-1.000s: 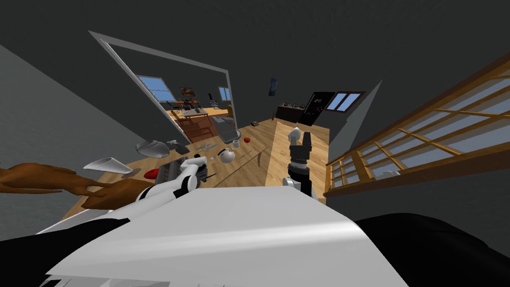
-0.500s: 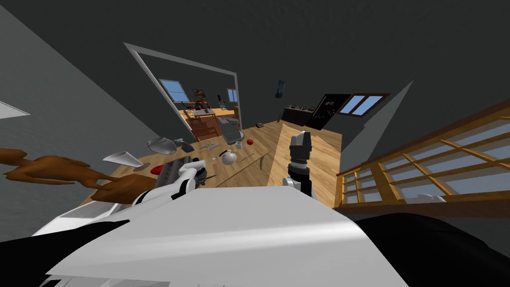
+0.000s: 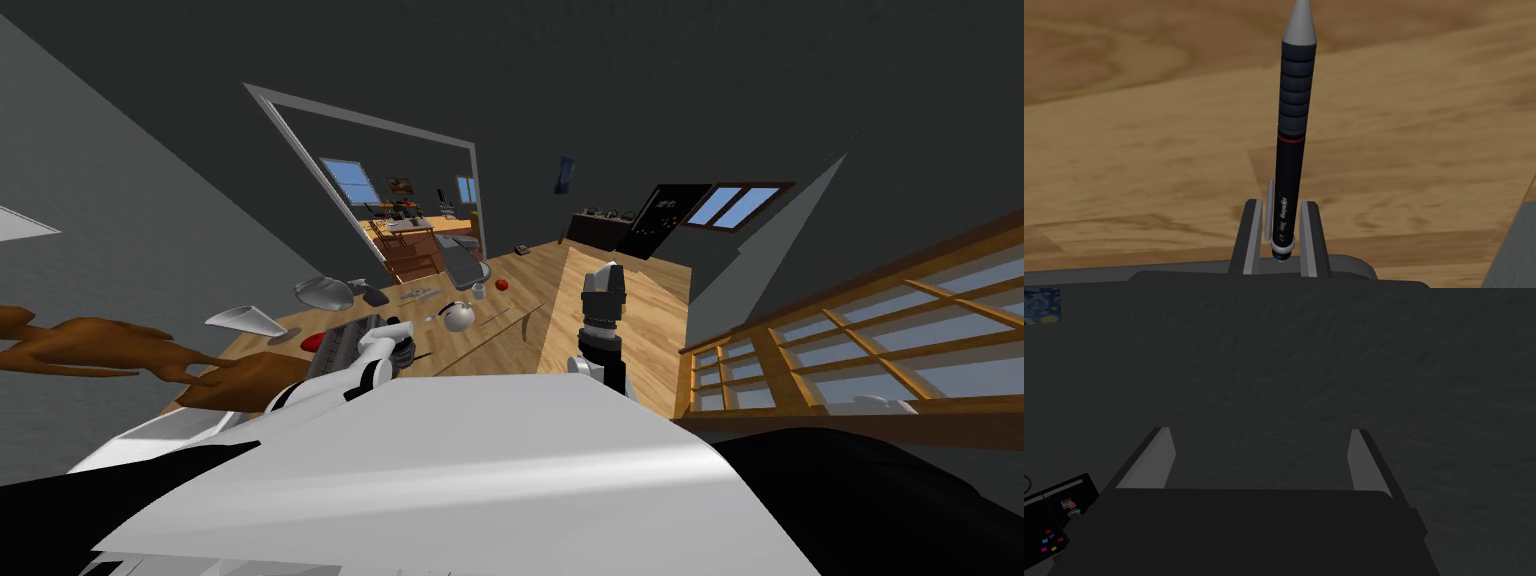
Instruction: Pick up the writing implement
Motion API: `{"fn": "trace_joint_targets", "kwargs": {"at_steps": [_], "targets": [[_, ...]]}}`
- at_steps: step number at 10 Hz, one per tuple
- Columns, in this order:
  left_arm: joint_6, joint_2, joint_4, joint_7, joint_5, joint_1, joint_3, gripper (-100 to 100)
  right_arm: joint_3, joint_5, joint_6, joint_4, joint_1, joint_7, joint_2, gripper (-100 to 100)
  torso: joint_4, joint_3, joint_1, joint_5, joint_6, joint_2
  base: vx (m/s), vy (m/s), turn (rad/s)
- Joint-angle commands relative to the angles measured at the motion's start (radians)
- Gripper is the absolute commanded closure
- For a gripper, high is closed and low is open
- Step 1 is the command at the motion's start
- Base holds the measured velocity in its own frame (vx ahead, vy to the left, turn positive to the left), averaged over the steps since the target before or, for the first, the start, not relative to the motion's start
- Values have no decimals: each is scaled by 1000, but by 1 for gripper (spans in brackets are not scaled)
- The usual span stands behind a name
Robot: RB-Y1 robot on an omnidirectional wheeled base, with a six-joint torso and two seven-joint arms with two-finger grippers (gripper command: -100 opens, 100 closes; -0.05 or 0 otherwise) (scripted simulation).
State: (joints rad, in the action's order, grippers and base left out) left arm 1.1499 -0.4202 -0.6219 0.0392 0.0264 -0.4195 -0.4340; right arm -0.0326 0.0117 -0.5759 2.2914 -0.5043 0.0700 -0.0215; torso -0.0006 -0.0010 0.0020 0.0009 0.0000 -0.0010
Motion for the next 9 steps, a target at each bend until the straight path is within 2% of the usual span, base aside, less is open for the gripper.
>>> {"fn": "trace_joint_targets", "kwargs": {"at_steps": [1,2,3,7,8,9], "targets": [[0,0,0,0,0,0,0,100,0,0,0,0,0,0,0,0,0,0,0,0,0,0,0,0,0],[0,0,0,0,0,0,0,0,0,0,0,0,0,0,0,0,0,0,0,0,0,0,0,0,0],[19,2,-7,-21,-8,-11,-3,100,0,0,0,0,0,0,0,0,0,0,0,0,0,0,-72,46,-210],[83,4,-16,-98,-38,-58,-14,100,0,0,0,0,0,0,0,0,2,5,4,1,0,8,-124,66,-184],[70,2,-10,-84,-34,-53,-12,100,0,0,0,0,0,0,0,0,2,4,4,1,0,7,-45,28,-46],[73,2,-9,-88,-35,-56,-12,0,0,0,0,0,0,0,0,0,1,3,3,0,-1,4,-9,5,7]]}}
